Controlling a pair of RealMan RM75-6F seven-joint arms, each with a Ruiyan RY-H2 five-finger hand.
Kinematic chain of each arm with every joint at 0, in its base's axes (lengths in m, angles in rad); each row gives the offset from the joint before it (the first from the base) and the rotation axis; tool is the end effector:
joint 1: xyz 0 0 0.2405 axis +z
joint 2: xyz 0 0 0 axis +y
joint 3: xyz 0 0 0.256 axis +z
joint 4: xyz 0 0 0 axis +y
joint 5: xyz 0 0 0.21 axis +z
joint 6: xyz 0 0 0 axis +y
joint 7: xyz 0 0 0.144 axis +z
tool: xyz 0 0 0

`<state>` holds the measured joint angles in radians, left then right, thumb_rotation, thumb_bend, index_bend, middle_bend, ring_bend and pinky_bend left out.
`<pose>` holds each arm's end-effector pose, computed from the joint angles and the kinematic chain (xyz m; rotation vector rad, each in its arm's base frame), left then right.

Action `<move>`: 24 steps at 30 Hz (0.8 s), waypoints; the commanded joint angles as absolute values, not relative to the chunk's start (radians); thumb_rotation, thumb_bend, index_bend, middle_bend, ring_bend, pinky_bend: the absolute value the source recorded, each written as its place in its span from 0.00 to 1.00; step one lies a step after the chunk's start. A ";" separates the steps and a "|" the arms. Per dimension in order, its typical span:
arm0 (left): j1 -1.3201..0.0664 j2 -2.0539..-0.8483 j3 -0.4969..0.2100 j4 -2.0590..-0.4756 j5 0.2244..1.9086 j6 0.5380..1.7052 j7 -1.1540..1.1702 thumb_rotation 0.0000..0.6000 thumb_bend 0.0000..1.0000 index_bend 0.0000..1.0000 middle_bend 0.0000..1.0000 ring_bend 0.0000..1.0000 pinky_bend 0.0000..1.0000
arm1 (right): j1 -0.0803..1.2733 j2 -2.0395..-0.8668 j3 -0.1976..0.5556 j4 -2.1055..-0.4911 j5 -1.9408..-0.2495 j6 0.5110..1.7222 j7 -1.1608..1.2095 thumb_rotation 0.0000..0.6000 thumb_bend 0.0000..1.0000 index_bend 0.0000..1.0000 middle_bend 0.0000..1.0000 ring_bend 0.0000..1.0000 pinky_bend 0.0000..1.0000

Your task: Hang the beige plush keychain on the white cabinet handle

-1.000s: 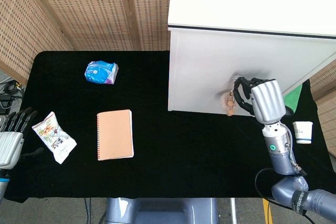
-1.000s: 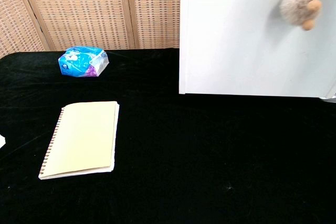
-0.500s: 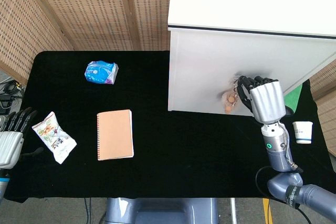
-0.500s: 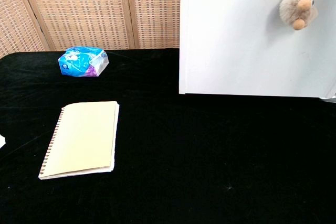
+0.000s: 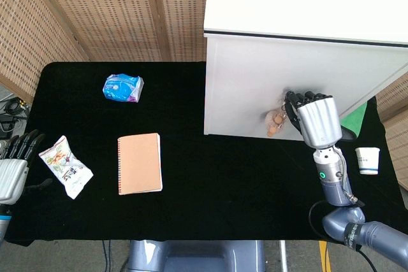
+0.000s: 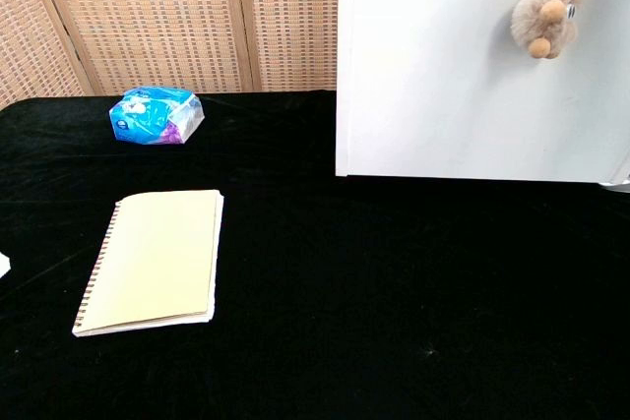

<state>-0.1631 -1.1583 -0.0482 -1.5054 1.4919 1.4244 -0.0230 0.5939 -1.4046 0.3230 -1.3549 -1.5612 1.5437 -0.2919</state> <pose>-0.3184 0.2074 0.1497 -1.4575 -0.8691 -0.8889 -0.1552 -0.3494 0.1406 1.3769 -0.1835 1.2958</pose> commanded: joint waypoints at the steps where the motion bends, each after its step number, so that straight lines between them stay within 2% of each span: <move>1: -0.163 -1.158 -0.048 -1.505 1.491 1.423 -0.024 1.00 0.00 0.00 0.00 0.00 0.00 | 0.594 -1.404 0.322 -1.353 -1.560 1.543 -0.296 1.00 0.62 0.71 0.89 0.84 1.00; 3: -0.164 -1.158 -0.048 -1.505 1.492 1.423 -0.023 1.00 0.00 0.00 0.00 0.00 0.00 | 0.594 -1.404 0.321 -1.353 -1.561 1.545 -0.298 1.00 0.62 0.69 0.89 0.84 1.00; 8: -0.164 -1.159 -0.048 -1.505 1.491 1.422 -0.022 1.00 0.00 0.00 0.00 0.00 0.00 | 0.594 -1.405 0.322 -1.348 -1.564 1.554 -0.302 1.00 0.62 0.55 0.89 0.84 1.00; 18: -0.164 -1.160 -0.048 -1.505 1.491 1.423 -0.019 1.00 0.00 0.00 0.00 0.00 0.00 | 0.592 -1.406 0.331 -1.348 -1.564 1.578 -0.304 1.00 0.58 0.47 0.89 0.84 1.00; 24: -0.164 -1.158 -0.048 -1.506 1.492 1.424 -0.021 1.00 0.00 0.00 0.00 0.00 0.00 | 0.568 -1.391 0.324 -1.363 -1.596 1.636 -0.274 1.00 0.58 0.48 0.89 0.84 1.00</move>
